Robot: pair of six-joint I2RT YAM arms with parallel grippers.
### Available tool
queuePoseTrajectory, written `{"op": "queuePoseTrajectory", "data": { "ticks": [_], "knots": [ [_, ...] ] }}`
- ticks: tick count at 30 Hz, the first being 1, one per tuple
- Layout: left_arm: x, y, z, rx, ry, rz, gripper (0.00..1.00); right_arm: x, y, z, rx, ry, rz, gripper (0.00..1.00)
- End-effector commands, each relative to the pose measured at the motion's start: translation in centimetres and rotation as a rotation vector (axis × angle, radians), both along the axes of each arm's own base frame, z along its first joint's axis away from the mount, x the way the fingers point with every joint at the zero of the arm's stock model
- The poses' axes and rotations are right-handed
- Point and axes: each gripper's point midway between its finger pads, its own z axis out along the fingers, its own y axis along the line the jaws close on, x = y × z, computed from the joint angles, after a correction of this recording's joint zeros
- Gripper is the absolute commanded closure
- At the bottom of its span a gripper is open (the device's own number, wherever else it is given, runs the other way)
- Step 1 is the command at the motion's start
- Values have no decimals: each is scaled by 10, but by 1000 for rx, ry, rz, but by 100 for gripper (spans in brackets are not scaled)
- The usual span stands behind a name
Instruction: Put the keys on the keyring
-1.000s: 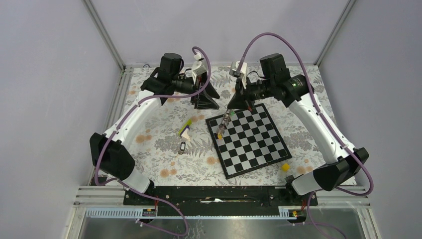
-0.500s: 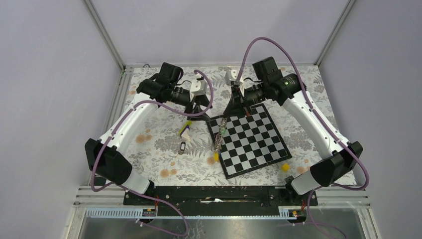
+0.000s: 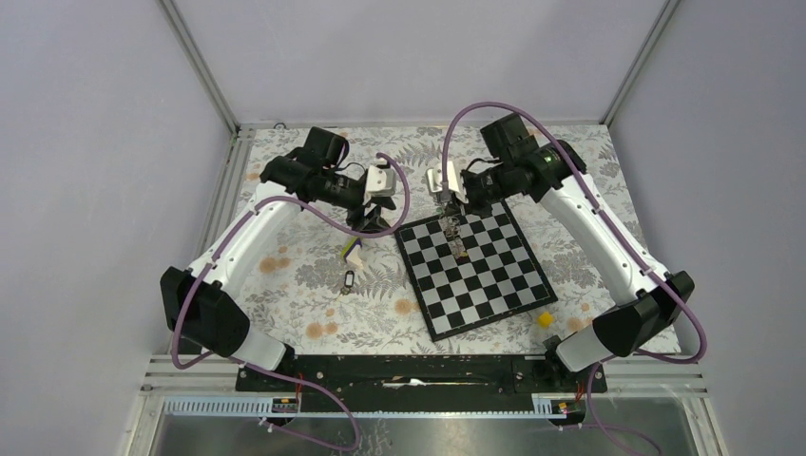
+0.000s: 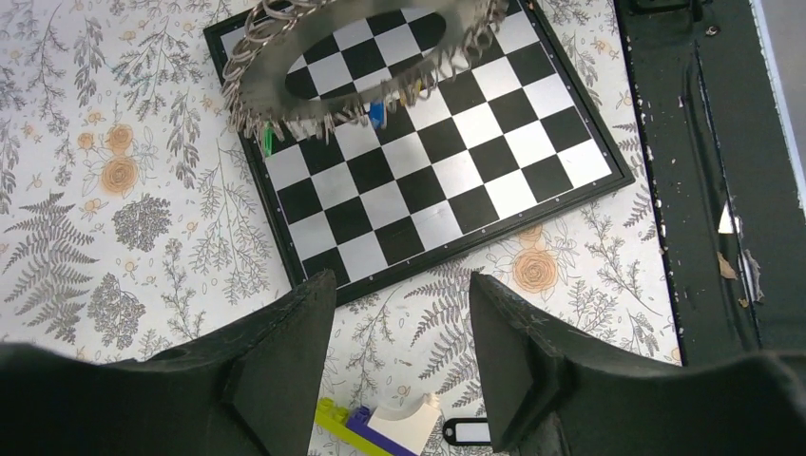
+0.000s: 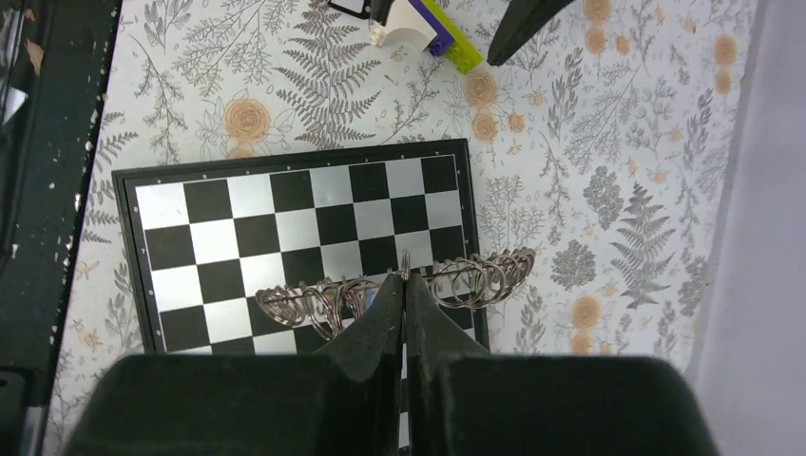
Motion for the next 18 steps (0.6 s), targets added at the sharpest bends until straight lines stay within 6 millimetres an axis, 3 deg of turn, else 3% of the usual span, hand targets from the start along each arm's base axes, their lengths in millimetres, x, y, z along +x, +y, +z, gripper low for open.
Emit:
{"op": "queuePoseTrajectory", "data": {
  "ticks": [1, 5, 10, 18],
  "knots": [
    [10, -2, 4, -19, -84, -20, 40, -11, 1, 27, 31, -116, 134, 100],
    [16, -4, 3, -31, -83, 10, 41, -23, 7, 19, 50, -112, 221, 100],
    [27, -3, 3, -43, -76, 97, 45, -41, 26, 27, 114, -134, 313, 100],
    [25, -2, 10, -71, -14, 162, 47, -79, 59, 31, 137, -235, 432, 100]
  ]
}}
